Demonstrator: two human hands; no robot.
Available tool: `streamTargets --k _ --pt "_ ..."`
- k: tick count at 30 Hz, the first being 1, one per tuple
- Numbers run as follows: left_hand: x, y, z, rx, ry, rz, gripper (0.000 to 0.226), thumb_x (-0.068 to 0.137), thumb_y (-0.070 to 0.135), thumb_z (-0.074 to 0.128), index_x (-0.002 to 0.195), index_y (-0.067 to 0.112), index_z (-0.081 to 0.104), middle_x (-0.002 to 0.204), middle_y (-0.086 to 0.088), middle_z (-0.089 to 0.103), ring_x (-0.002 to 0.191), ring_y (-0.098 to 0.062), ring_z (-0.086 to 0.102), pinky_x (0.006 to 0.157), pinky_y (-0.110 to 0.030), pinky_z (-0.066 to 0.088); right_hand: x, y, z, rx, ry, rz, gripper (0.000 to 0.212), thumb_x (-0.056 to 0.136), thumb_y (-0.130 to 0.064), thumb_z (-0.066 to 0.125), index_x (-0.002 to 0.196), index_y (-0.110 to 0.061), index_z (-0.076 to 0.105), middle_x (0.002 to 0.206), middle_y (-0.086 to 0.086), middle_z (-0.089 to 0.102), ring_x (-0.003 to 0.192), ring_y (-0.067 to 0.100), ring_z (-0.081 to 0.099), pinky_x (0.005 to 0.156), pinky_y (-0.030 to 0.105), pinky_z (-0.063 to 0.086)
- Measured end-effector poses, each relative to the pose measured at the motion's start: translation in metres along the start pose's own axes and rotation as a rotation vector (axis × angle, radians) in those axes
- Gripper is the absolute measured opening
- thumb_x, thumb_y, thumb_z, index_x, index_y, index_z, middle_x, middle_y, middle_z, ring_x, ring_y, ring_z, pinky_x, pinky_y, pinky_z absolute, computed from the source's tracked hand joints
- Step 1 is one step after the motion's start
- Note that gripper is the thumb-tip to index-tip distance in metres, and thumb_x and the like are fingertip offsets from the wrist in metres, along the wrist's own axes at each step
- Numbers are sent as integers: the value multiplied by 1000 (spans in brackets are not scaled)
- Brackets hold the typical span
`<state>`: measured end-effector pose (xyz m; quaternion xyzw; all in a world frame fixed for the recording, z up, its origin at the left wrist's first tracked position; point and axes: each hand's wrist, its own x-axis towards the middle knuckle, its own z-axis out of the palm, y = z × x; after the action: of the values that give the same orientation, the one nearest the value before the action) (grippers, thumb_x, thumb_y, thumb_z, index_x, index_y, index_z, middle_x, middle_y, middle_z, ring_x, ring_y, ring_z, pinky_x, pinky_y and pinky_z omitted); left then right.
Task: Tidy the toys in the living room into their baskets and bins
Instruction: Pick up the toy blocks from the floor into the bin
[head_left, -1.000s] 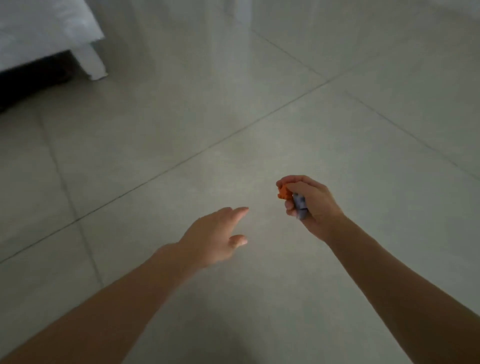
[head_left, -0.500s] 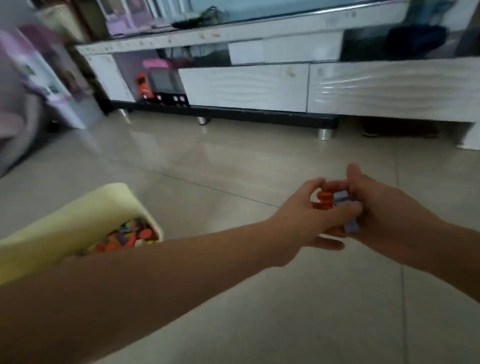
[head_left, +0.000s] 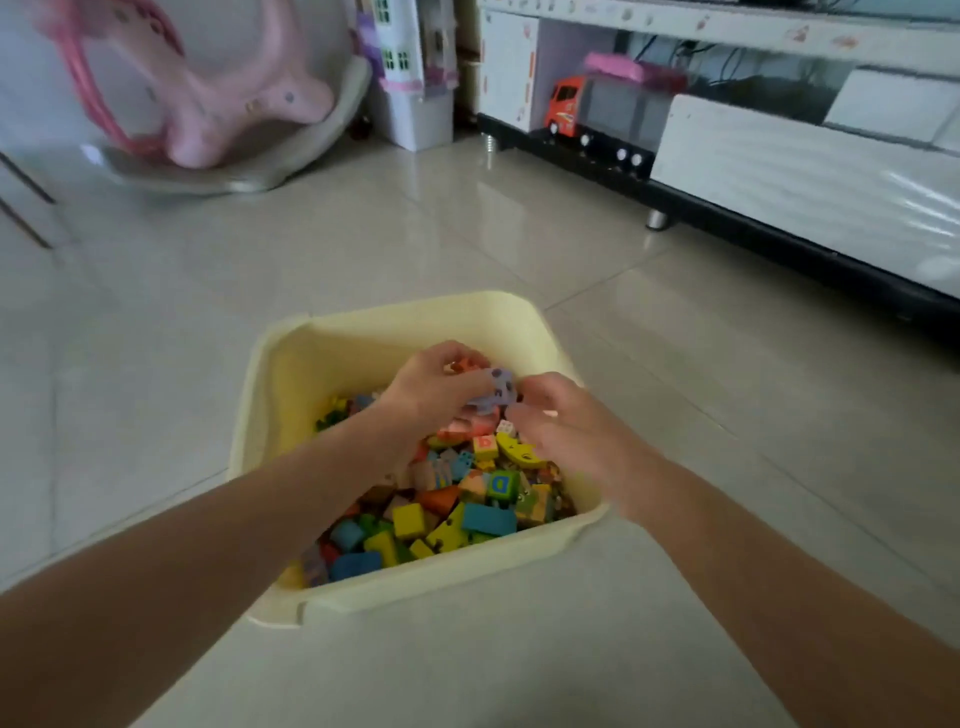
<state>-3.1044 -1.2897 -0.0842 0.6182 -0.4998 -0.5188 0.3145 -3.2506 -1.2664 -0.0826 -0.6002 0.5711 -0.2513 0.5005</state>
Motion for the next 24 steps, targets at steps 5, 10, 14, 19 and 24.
streamTargets --k 5,10,14,19,24 --pt "15 -52 -55 420 85 -129 27 85 8 56 112 10 59 95 -8 58 85 -24 58 71 -32 48 -14 18 83 -513 -374 -221 47 92 -45 48 133 -24 43 127 0 57 112 19 55 90 33 46" --pt "25 -63 -38 495 35 -140 37 88 8 51 125 14 52 104 -7 57 81 -20 59 82 -39 52 -14 45 90 -920 -280 -550 18 96 -26 47 98 -14 60 93 1 62 93 24 60 78 35 36" --pt "30 -63 -23 630 34 -20 46 92 14 49 137 18 43 136 -6 50 114 -23 54 85 -31 46 -11 63 48 -929 -274 -523 20 96 -23 47 105 -21 64 105 -7 66 102 15 57 99 32 30" --pt "37 -63 -18 891 191 130 45 91 21 48 136 24 44 140 -6 44 124 -26 45 98 -38 39 9 88 -56 -968 -269 -155 21 78 -32 61 98 -36 67 112 -16 58 125 -1 37 110 27 20" --pt "36 -65 -6 1126 211 131 58 92 27 48 144 18 26 154 -12 12 143 -28 9 116 -45 11 9 104 -97 -747 147 77 51 84 9 41 119 -25 59 151 1 30 140 14 26 108 29 28"
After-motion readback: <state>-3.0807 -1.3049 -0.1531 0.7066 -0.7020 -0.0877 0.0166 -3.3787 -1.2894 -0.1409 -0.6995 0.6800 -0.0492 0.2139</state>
